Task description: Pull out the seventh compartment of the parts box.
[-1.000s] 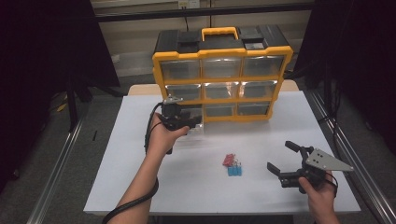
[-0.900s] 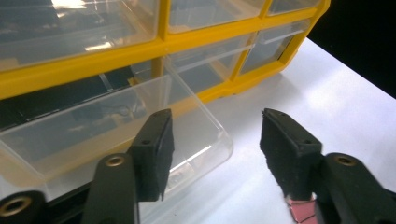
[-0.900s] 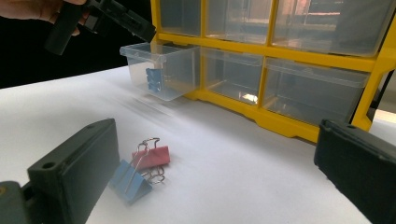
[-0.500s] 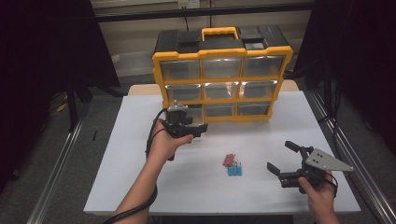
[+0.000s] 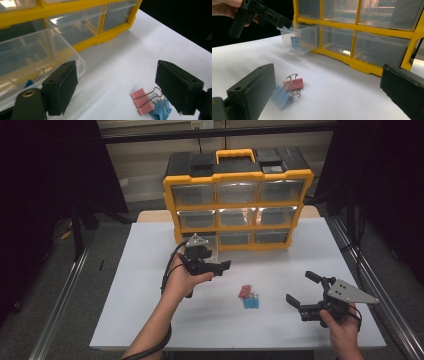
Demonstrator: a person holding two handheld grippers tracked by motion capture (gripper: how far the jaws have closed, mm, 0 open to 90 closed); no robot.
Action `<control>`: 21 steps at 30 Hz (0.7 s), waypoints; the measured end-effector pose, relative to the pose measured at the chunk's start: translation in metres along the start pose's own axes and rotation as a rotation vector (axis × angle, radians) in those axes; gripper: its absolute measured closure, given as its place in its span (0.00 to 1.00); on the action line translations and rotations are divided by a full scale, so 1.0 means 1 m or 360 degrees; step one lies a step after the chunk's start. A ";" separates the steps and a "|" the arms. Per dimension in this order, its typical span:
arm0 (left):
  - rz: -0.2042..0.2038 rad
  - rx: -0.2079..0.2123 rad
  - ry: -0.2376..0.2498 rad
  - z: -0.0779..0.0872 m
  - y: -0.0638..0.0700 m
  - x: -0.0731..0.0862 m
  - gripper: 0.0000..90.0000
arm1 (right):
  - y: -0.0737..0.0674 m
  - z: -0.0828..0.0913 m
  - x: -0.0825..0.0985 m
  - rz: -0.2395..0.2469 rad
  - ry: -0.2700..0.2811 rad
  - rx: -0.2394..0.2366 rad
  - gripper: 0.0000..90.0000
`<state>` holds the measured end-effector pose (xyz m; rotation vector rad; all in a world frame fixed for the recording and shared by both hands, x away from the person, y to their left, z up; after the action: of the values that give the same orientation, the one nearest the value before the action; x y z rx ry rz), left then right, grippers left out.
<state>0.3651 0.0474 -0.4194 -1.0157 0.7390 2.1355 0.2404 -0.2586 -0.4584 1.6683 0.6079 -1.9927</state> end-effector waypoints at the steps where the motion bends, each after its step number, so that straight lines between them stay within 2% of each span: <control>1: 0.0000 0.0005 -0.0004 -0.001 0.001 0.001 0.19 | 0.000 0.000 0.000 0.0001 0.0000 0.0000 0.00; 11: -0.0021 0.0053 -0.0034 -0.009 0.011 0.016 0.17 | 0.000 0.000 0.000 0.0003 0.0002 -0.0003 0.00; 13: -0.0020 0.0088 -0.0027 -0.012 0.014 0.019 0.17 | 0.001 0.000 0.000 0.0004 0.0004 0.0001 0.00; 21: -0.0054 0.0113 -0.0060 -0.022 0.027 0.031 0.15 | 0.000 -0.002 0.000 0.0000 -0.0002 -0.0004 0.00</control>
<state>0.3393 0.0243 -0.4511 -0.9416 0.7684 2.0792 0.2418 -0.2580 -0.4588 1.6657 0.6095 -1.9923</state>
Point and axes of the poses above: each handheld gripper's, and its own axes: z roughly backward along the jaws, x roughly out of its underside, y roughly to its right, the point moved 4 cm from there along -z, roughly forward along the jaws, and after that the axes turned 1 degree about -z, right-handed, at the moved point
